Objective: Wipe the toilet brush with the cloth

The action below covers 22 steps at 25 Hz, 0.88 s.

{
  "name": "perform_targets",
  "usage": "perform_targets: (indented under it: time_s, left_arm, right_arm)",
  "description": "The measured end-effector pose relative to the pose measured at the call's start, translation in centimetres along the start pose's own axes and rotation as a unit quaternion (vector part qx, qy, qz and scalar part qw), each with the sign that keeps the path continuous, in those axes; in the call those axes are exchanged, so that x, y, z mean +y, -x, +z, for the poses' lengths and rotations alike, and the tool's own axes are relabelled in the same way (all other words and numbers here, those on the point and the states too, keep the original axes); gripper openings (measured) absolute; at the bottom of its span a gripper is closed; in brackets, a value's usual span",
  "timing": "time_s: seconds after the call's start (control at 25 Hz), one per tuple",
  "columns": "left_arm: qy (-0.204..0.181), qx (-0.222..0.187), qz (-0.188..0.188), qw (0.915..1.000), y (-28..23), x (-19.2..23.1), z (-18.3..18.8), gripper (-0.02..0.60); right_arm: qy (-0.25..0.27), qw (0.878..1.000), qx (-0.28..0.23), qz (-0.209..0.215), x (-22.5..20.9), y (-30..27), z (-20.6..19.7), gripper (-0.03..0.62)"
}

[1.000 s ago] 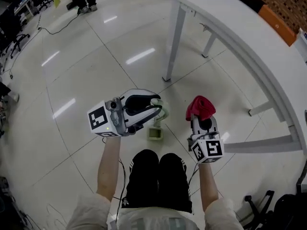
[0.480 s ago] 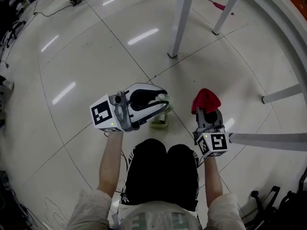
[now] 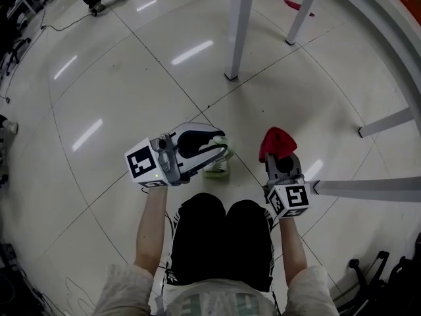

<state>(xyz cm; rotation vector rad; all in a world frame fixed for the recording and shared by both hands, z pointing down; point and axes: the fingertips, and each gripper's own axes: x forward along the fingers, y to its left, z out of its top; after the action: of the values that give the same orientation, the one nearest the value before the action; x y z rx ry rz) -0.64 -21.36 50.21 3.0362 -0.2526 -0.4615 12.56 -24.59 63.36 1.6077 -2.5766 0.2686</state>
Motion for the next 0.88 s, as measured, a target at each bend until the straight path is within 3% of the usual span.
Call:
perform_targets:
  time_s: [0.36,0.56,0.68,0.8,0.88]
  left_arm:
    - [0.034,0.037,0.032,0.9982,1.3,0.7,-4.8,0.094]
    - [0.052,-0.023,0.072,0.9958,2.2,1.6,-4.0,0.095]
    - [0.051,-0.037,0.092,0.9937,2.8,2.0,-3.0,0.095]
    - [0.044,-0.069,0.165,0.9830,4.4,3.5,-1.2,0.095]
    - [0.030,-0.085,0.261,0.9612,6.5,5.4,-0.3,0.093]
  right_arm:
    - [-0.006,1.000,0.012,0.000,0.0,-0.3,-1.5,0.032]
    - [-0.010,1.000,0.015,0.005,0.4,-0.6,-1.8,0.032]
    - [-0.015,1.000,0.011,0.009,0.8,-0.8,-1.3,0.031]
    - [-0.028,1.000,-0.004,0.007,1.1,-1.0,0.0,0.032]
    - [-0.039,0.999,-0.017,-0.001,1.3,-1.4,1.3,0.032]
